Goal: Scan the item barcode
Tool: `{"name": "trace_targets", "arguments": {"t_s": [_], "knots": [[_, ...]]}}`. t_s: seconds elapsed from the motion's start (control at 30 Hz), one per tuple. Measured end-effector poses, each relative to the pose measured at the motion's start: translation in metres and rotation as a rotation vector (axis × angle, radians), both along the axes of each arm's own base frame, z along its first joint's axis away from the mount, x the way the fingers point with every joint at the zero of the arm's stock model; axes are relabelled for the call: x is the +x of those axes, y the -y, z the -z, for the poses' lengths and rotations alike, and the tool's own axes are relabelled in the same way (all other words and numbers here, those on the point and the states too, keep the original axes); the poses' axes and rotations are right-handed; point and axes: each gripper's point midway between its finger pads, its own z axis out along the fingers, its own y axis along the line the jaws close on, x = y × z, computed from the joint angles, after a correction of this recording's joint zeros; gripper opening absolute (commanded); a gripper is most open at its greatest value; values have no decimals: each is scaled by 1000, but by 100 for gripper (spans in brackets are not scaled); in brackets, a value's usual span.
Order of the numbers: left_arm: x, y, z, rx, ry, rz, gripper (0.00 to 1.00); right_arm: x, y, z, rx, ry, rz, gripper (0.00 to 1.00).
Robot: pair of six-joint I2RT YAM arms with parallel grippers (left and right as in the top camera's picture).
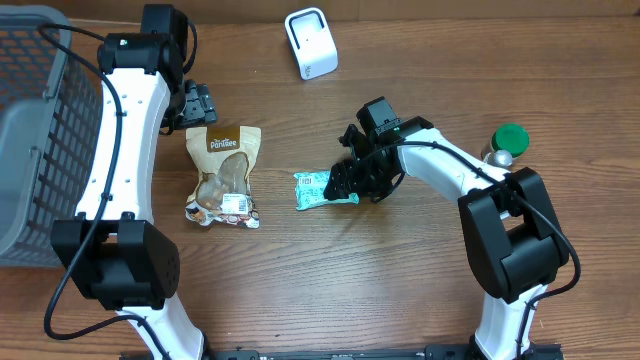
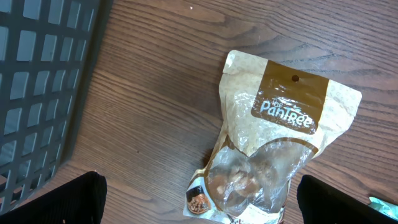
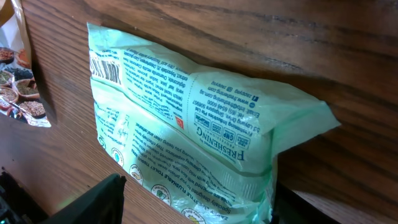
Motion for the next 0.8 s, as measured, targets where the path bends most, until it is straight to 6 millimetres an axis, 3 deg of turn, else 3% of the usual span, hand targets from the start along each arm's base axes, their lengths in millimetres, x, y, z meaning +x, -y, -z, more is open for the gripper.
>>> {"name": "trace_targets", "arguments": {"t_s": [0.1, 0.8], "knots": [[0, 0, 0, 0, 0, 0, 100, 0, 0, 0, 2, -3, 3, 76], [0, 0, 0, 0, 0, 0, 99, 11, 15, 0, 0, -27, 91, 79]]}}
